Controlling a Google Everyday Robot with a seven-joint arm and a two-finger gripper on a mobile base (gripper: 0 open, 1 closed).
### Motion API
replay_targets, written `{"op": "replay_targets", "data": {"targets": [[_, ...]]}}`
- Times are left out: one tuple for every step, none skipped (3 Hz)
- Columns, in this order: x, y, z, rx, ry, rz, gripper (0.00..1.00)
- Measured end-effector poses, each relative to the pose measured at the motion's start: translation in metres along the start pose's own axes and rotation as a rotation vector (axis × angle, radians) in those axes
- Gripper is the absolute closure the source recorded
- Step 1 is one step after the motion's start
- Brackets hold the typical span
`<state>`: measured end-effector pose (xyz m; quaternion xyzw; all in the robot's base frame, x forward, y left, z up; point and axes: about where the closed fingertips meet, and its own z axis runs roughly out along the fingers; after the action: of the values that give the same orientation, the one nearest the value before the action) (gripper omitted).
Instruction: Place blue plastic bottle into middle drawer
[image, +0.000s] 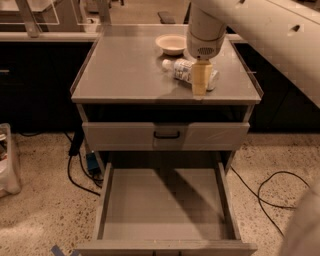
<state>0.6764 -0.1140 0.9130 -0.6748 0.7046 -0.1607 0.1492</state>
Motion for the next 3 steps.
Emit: {"op": "replay_targets", "data": {"targets": [[0.008,-0.020,0.026,-0.056,0.105,0.065,0.00],[0.016,-0.027,0.033,-0.076,0.138,0.096,0.00],[0.017,-0.029,0.041,-0.074,0.133,0.095,0.00]]}}
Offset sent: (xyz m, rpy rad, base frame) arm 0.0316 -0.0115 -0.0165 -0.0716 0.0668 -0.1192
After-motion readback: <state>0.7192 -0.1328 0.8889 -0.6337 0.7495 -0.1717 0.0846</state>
